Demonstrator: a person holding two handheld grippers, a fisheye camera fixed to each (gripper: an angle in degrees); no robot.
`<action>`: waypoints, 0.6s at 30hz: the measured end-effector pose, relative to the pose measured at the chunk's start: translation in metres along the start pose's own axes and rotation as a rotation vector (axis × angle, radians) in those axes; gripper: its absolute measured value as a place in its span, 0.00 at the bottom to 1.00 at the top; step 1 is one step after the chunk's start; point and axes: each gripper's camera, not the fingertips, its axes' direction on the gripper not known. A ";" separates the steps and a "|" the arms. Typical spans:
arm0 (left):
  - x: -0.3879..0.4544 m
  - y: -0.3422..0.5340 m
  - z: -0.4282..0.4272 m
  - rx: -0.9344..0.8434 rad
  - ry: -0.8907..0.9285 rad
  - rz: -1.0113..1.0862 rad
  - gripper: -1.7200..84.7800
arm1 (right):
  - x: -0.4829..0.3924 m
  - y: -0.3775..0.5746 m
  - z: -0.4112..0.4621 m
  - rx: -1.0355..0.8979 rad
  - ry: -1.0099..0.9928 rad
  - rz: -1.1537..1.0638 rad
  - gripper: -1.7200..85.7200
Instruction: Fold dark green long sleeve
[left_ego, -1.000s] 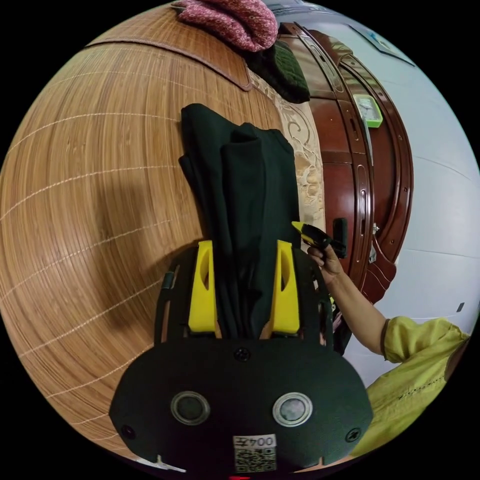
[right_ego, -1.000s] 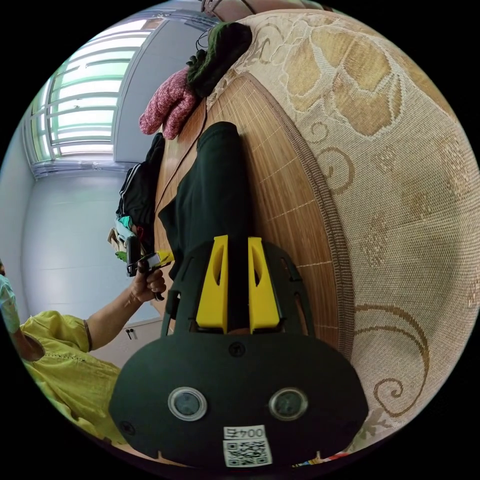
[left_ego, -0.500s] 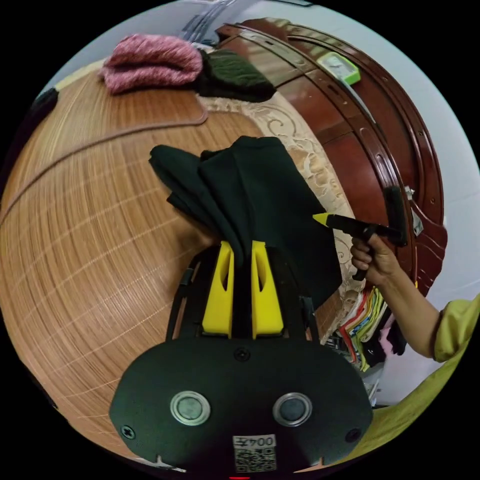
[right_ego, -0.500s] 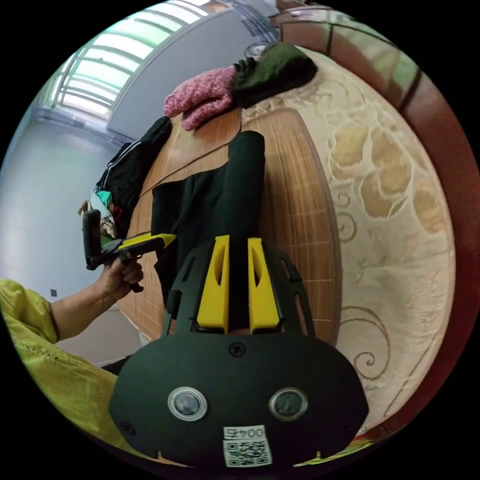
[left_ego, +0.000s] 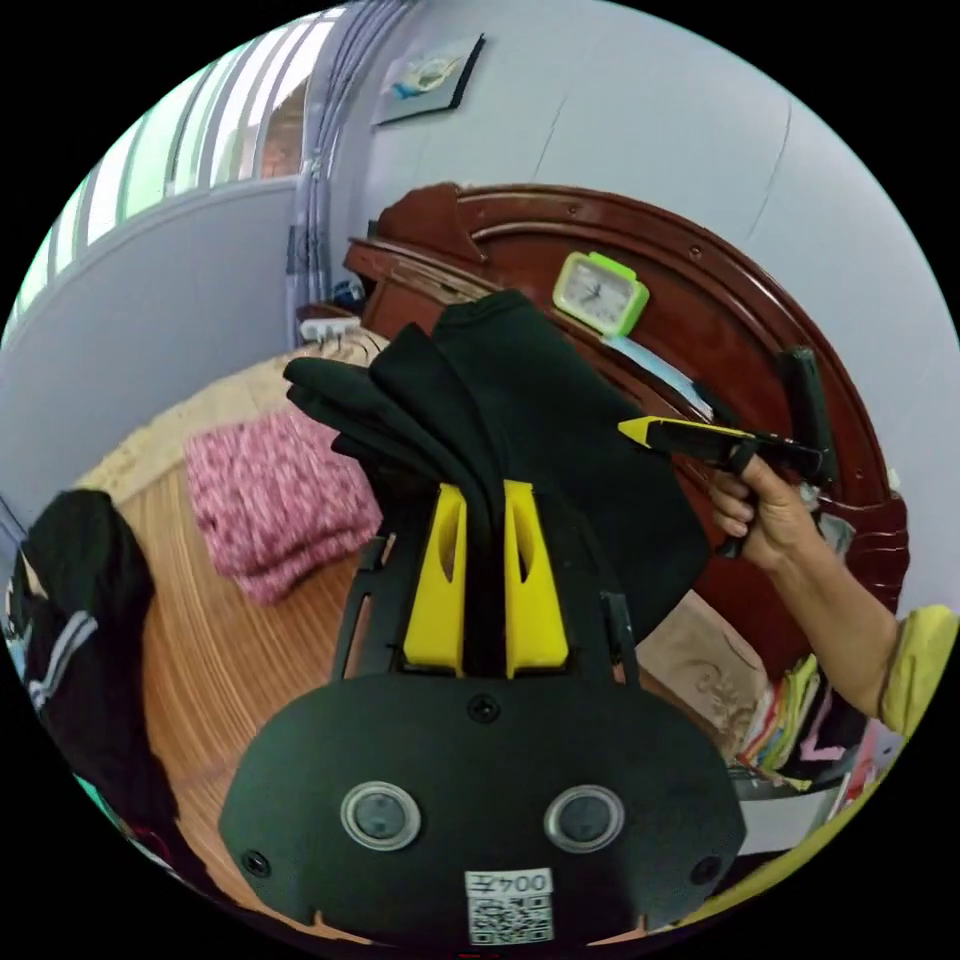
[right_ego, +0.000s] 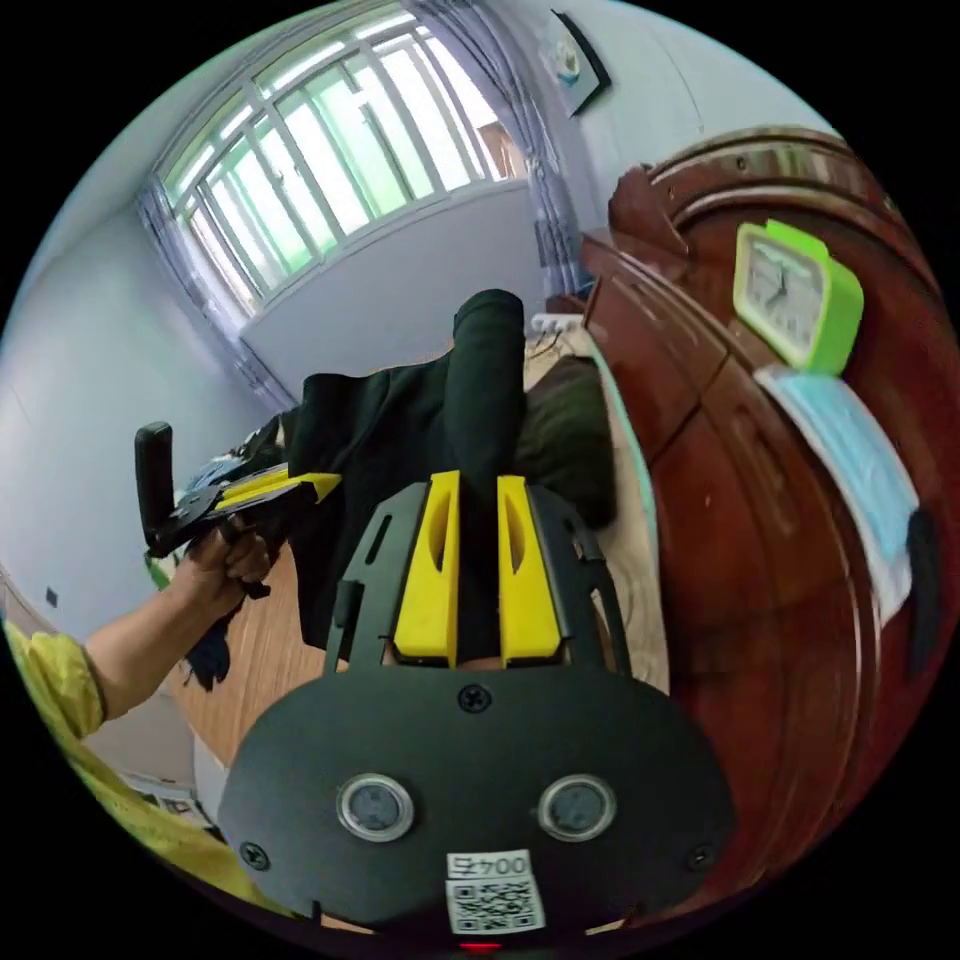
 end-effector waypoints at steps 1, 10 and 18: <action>-0.011 -0.021 0.009 0.003 -0.036 -0.040 0.14 | 0.005 -0.021 0.017 0.003 0.017 0.054 0.10; -0.043 0.022 0.016 -0.023 -0.252 -0.131 0.20 | -0.029 0.031 0.105 0.071 0.180 0.097 0.06; -0.009 0.244 0.012 -0.283 -0.187 -0.119 0.13 | -0.134 0.250 0.214 -0.320 0.024 -0.029 0.01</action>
